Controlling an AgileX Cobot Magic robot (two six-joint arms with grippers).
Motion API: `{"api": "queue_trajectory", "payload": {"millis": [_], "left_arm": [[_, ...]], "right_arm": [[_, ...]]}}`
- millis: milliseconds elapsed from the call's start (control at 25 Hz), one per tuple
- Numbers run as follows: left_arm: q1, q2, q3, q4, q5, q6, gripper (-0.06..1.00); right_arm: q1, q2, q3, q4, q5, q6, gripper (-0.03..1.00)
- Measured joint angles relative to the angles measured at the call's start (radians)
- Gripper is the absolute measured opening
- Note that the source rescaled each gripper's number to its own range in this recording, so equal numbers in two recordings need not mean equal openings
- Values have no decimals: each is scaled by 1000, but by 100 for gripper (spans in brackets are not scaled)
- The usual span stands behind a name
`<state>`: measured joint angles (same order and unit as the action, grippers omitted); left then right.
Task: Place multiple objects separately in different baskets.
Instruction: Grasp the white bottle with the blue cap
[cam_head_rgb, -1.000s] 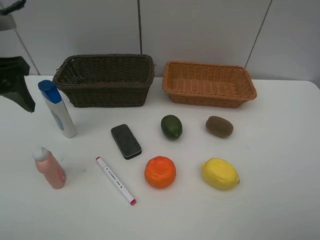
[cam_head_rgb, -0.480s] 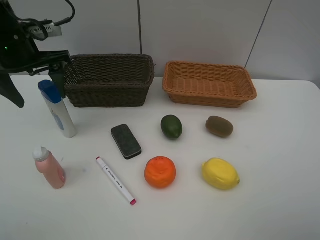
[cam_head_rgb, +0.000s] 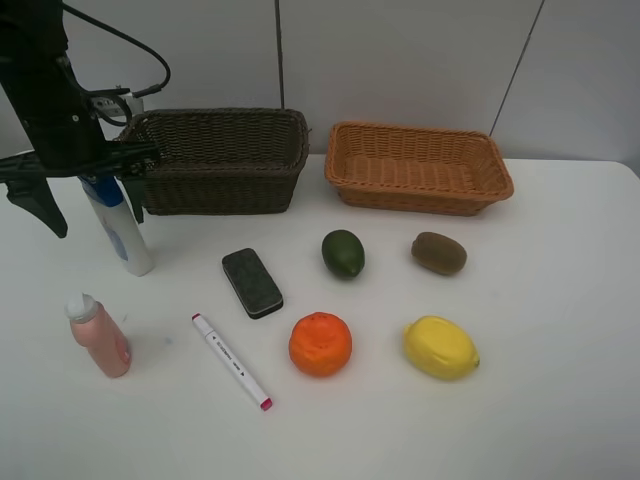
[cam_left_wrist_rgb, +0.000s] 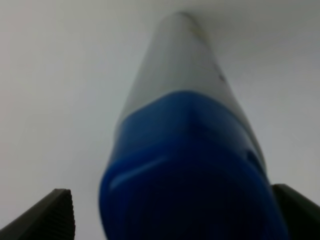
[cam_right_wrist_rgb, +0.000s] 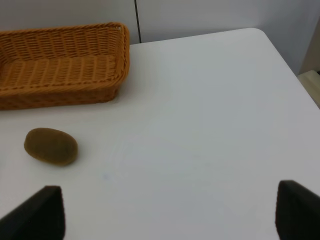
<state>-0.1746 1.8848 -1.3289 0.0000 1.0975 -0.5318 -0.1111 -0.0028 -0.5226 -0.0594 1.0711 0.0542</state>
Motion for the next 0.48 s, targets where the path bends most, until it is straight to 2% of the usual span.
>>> {"api": "queue_trajectory", "payload": {"millis": [400, 440, 480], "left_arm": [[0, 32, -1, 0, -77, -6, 99], [0, 32, -1, 0, -79, -7, 96], [0, 32, -1, 0, -80, -7, 79]], "right_arm": [[0, 0, 0, 0, 0, 0, 99], [0, 0, 0, -1, 0, 0, 99], [0, 0, 0, -1, 0, 0, 99]]}}
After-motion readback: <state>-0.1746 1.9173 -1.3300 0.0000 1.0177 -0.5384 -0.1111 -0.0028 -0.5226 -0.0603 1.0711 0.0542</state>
